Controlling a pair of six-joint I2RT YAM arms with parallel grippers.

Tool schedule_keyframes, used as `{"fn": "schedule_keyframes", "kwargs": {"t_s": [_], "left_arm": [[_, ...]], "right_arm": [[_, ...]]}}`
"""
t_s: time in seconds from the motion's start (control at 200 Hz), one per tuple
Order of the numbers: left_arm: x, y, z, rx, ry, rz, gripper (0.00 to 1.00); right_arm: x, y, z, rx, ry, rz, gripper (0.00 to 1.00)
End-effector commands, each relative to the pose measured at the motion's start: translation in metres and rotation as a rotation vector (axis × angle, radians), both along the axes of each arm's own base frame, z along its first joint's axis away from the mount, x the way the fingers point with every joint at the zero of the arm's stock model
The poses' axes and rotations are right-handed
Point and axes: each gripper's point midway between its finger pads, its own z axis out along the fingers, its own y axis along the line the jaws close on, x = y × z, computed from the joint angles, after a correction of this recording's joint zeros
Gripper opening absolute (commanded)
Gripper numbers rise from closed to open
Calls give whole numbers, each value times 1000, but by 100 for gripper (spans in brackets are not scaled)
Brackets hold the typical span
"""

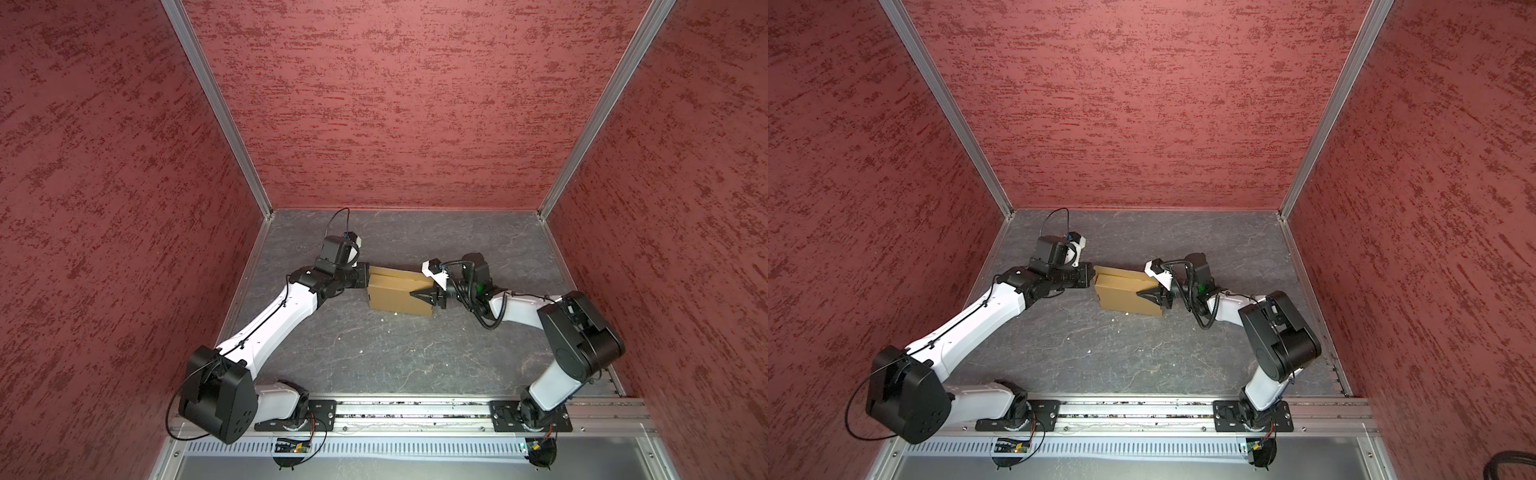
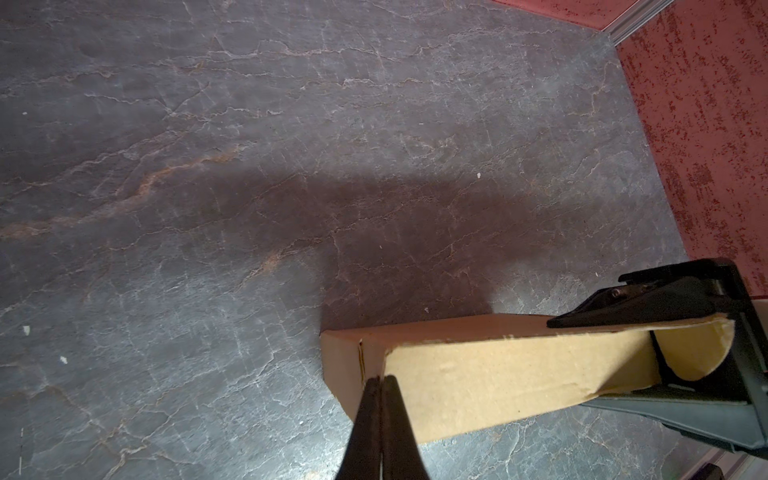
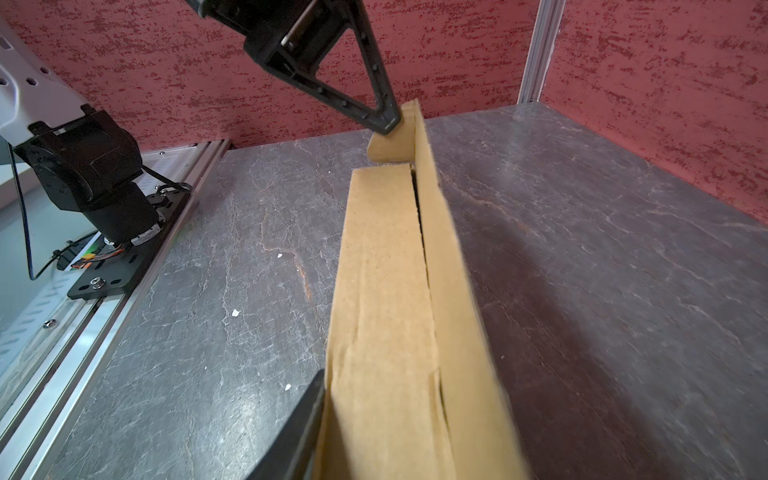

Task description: Fold the paper box

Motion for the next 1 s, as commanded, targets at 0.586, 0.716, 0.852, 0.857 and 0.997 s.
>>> {"fn": "schedule_keyframes", "kwargs": {"t_s": [0.586, 0.716, 0.852, 0.857, 0.997], "left_arm": [[-9, -7, -15, -1, -10, -5, 0], [-11, -7, -17, -3, -7, -4, 0], [-13, -6, -18, -3, -7, -1, 0], [-13, -6, -18, -3, -8, -1, 0], [-15, -6, -19, -5, -12, -1, 0]], "right_arm": [[3, 5, -3, -3, 9, 1, 21], [3, 5, -4, -2, 11, 1, 21], [3, 5, -4, -3, 13, 0, 21], [3, 5, -4, -3, 12, 0, 21], [3, 4, -5, -4, 13, -4, 21]]}}
